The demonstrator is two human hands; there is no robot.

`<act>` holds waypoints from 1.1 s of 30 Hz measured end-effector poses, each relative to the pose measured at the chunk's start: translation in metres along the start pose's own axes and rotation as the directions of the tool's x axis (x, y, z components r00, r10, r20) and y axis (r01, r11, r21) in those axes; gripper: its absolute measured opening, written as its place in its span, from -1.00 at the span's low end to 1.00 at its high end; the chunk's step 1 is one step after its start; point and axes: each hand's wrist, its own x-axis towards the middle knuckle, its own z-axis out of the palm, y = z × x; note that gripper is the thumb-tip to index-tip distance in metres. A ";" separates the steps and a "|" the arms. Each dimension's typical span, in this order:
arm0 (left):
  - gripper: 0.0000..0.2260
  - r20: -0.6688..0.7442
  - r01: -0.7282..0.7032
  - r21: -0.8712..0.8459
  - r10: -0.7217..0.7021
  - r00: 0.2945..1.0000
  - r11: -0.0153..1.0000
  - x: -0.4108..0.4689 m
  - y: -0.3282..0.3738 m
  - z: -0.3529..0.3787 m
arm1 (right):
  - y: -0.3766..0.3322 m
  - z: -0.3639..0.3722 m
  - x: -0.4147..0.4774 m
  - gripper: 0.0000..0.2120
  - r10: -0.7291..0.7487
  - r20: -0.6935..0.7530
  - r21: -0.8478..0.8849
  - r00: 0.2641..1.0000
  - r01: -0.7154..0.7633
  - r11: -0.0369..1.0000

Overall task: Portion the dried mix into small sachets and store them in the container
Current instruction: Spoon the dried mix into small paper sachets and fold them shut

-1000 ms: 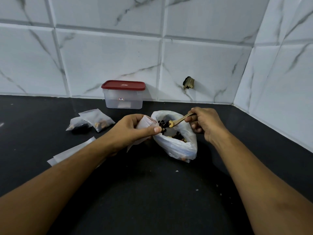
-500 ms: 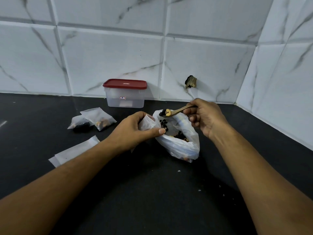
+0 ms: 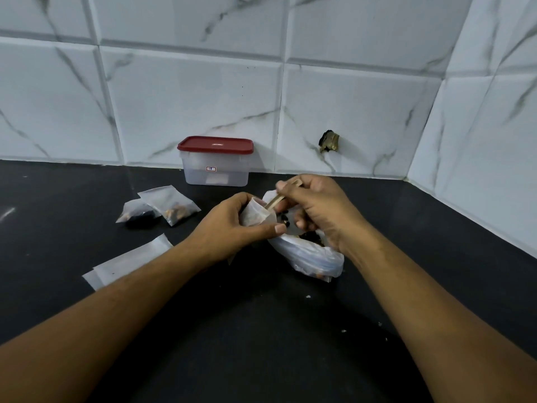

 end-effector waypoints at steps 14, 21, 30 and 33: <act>-0.44 0.003 0.023 -0.229 -0.023 1.000 0.973 0.003 -0.007 -0.004 | -0.002 -0.005 0.002 -0.89 -0.138 0.214 -0.006 0.967 0.143 0.990; -0.67 -0.028 0.026 -0.343 -0.038 0.999 0.939 0.003 -0.003 -0.004 | 0.000 -0.002 0.001 -0.85 -0.178 0.218 -0.013 0.960 0.185 0.983; -0.62 0.021 0.053 -0.377 -0.048 0.999 0.925 0.004 -0.004 -0.004 | 0.003 -0.003 0.000 -0.88 -0.194 0.216 -0.029 0.957 0.205 0.978; -0.62 0.057 0.083 -0.390 -0.066 0.996 0.917 0.004 -0.006 -0.006 | 0.002 -0.001 0.001 -0.87 -0.213 0.220 -0.035 0.952 0.226 0.973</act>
